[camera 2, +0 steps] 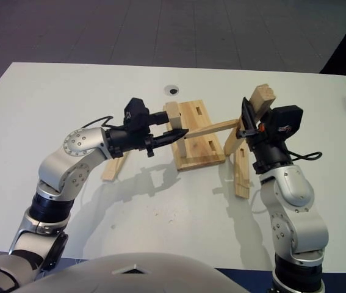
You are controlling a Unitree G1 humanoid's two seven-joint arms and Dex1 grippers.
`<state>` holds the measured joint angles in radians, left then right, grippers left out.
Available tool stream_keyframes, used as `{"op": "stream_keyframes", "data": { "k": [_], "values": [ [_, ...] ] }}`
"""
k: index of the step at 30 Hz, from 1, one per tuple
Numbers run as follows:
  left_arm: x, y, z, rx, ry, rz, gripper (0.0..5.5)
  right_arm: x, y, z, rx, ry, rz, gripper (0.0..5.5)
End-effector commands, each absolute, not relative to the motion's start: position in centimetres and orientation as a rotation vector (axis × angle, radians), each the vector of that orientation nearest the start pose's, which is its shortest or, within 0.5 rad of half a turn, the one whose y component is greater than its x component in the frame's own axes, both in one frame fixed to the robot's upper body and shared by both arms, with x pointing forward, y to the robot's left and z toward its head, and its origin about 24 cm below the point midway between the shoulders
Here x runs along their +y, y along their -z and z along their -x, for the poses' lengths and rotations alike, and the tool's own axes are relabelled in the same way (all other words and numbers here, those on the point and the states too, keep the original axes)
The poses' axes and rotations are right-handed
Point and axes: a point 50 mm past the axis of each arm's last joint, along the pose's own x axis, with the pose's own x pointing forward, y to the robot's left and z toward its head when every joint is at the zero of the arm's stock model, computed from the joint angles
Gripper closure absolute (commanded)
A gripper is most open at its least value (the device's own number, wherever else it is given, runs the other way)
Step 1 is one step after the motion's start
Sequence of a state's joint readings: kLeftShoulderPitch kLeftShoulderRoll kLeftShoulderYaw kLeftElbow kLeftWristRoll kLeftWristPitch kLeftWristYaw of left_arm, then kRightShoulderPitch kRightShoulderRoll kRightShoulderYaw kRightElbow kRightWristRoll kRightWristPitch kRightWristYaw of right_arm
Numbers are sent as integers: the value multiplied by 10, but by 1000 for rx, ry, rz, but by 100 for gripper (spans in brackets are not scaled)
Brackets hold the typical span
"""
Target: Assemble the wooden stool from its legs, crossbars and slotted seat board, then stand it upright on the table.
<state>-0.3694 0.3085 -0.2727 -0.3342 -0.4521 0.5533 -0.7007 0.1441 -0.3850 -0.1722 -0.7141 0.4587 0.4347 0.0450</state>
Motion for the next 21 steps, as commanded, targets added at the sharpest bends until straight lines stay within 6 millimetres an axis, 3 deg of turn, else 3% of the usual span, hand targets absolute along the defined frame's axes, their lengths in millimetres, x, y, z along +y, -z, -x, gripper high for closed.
{"op": "stream_keyframes", "data": {
  "k": [1,10,21],
  "values": [
    [69,-116,-249,156,1204,-23,328,-193,-146,-205,-168,-206,10,447],
    [69,-114,-245,166,1196,-12,328,-202,-162,-217,-281,-206,34,447],
    [67,-109,-241,170,1174,-4,328,-197,-155,-219,-250,-270,56,447]
  ]
}}
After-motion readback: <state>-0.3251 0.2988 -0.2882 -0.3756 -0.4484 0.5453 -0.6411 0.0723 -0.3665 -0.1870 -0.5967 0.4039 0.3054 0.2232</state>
